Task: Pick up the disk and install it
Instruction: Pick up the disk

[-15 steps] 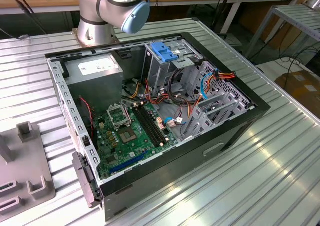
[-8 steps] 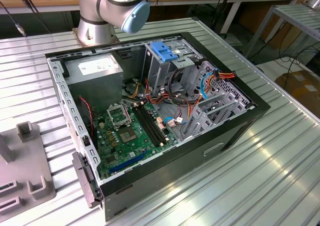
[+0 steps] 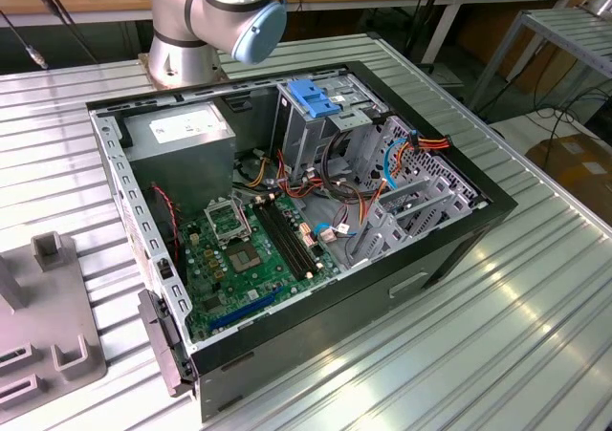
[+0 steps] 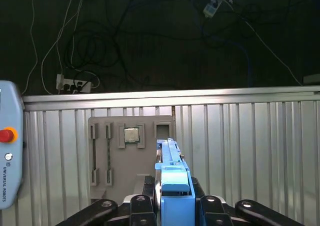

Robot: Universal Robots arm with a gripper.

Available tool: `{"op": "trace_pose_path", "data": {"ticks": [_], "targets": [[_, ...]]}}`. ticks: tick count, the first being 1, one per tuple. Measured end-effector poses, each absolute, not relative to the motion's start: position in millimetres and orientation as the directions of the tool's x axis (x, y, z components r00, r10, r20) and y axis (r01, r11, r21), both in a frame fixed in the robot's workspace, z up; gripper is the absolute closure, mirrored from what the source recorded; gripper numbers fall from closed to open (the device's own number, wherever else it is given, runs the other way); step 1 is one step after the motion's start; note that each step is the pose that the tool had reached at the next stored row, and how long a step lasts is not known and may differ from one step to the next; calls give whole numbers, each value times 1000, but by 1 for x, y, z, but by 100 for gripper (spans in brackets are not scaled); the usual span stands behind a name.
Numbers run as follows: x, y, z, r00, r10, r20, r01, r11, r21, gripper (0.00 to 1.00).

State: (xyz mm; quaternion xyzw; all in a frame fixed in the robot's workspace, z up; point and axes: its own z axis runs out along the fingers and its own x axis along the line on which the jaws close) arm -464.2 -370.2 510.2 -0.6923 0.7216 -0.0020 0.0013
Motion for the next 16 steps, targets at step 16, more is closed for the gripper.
{"op": "trace_pose_path", "data": {"ticks": [16], "targets": [[-397,-370,510,-41,-999,1,-999,41,-5,63]]}}
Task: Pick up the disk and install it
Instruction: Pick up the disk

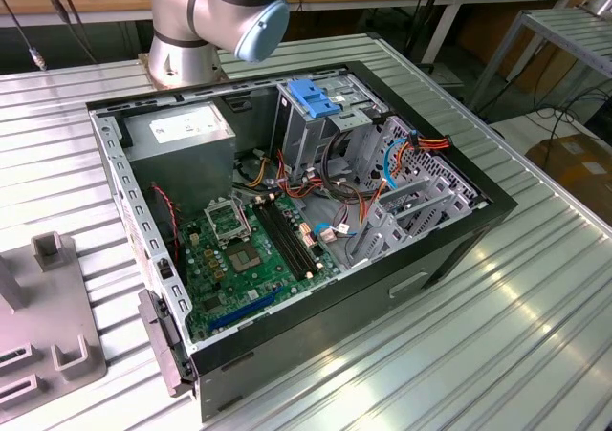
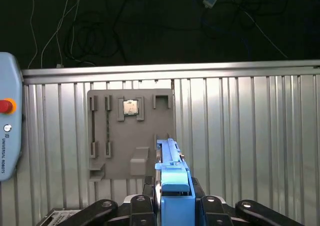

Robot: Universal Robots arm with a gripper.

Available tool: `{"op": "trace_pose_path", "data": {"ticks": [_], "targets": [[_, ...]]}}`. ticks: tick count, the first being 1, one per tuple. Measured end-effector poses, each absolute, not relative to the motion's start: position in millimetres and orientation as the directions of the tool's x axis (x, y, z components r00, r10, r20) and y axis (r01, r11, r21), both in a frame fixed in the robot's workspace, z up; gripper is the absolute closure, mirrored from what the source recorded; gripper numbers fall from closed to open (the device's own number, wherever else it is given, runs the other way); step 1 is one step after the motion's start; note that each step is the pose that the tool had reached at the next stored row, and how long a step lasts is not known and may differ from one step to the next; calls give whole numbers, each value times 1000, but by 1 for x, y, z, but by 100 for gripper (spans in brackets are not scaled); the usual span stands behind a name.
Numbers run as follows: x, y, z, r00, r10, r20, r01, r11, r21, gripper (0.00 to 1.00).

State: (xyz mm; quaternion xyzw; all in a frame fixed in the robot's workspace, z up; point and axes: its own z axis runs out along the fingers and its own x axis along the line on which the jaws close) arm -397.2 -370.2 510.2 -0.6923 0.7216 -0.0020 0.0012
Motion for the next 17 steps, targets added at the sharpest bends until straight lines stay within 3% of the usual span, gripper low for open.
{"op": "trace_pose_path", "data": {"ticks": [17], "targets": [[-366,-370,510,-41,-999,1,-999,41,-5,63]]}}
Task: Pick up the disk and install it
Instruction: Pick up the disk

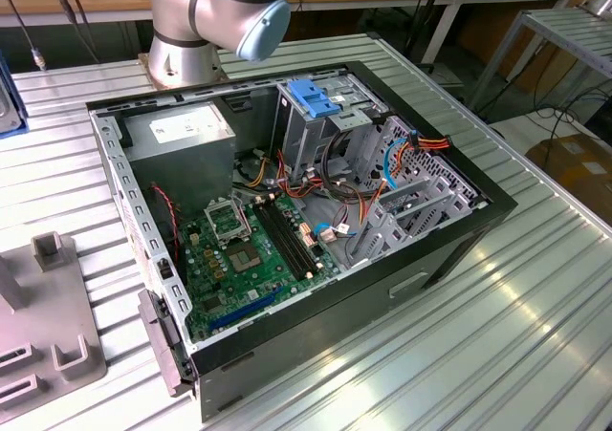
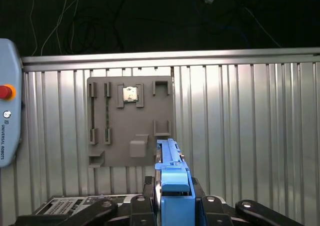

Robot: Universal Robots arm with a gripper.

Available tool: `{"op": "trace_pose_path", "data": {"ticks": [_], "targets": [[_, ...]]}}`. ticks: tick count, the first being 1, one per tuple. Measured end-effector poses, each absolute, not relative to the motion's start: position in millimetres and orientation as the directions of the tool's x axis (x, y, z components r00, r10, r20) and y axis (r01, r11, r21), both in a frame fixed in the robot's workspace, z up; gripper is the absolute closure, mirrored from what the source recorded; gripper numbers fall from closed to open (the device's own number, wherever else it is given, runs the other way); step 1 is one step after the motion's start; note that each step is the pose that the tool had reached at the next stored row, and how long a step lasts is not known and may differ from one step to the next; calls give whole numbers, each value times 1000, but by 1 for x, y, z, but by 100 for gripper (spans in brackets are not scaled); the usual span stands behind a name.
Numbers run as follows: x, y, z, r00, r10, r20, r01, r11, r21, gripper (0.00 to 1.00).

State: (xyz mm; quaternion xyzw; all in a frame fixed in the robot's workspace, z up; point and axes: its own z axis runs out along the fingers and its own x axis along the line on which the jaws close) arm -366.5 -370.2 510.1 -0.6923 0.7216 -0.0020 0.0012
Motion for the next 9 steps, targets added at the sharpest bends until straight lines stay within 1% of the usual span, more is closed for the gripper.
{"op": "trace_pose_path", "data": {"ticks": [9], "targets": [[-352,-370,510,-41,-999,1,-999,41,-5,63]]}}
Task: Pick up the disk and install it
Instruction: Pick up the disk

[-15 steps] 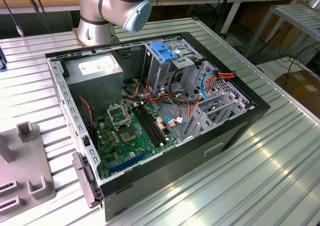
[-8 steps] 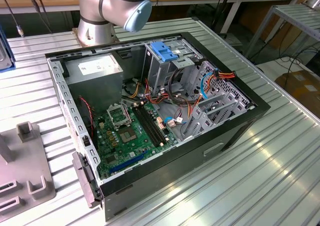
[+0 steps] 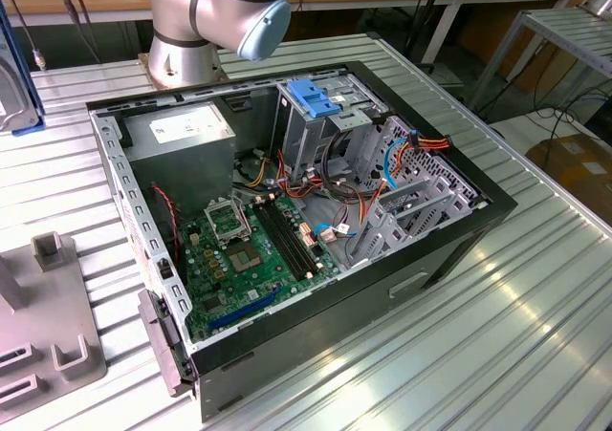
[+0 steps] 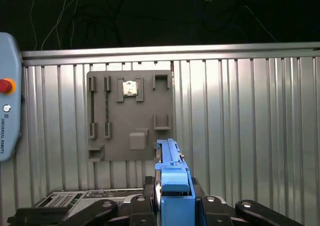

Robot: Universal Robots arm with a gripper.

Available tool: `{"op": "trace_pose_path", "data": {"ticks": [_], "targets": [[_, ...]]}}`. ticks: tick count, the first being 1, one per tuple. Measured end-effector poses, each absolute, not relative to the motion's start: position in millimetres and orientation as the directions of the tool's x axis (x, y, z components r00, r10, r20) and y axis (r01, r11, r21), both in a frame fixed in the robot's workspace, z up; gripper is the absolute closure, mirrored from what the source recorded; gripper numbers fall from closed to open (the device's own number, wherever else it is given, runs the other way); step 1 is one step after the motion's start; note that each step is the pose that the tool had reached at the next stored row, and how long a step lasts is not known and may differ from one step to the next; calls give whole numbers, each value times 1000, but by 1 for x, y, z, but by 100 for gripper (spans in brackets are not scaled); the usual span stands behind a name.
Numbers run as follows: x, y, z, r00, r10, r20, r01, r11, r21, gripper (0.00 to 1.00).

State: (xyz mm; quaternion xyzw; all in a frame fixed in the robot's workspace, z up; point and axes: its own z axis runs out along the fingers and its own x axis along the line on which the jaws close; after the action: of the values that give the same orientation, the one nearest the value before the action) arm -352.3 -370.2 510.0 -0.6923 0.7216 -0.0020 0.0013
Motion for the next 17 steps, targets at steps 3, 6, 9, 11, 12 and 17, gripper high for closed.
{"op": "trace_pose_path", "data": {"ticks": [3,6,9,11,12,17], "targets": [[-348,-370,510,-41,-999,1,-999,41,-5,63],[-343,-370,510,-41,-999,1,-999,41,-5,63],[-336,-370,510,-41,-999,1,-999,41,-5,63],[-331,-370,510,-41,-999,1,-999,41,-5,63],[-329,-370,510,-41,-999,1,-999,41,-5,63],[-322,-370,510,-41,-999,1,-999,41,-5,63]]}}
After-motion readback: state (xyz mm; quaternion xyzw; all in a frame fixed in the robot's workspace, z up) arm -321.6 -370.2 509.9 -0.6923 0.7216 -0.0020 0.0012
